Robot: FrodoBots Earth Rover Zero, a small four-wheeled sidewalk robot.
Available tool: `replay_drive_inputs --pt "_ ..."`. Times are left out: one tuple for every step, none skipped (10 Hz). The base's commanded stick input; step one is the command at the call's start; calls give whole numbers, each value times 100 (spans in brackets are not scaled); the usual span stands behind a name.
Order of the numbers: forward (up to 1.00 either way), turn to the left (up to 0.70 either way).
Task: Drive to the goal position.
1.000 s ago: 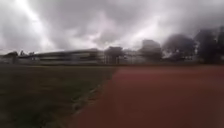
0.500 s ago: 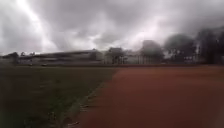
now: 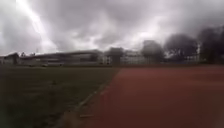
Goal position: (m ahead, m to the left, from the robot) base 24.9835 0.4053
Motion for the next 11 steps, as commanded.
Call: replay_drive_inputs --pt "70 0" --pt "70 0" --pt "70 0" --pt "70 0" --pt "70 0" --pt "70 0" --pt "70 0" --pt "70 0" --pt "70 -31" --pt "70 -25" --pt "70 -17"
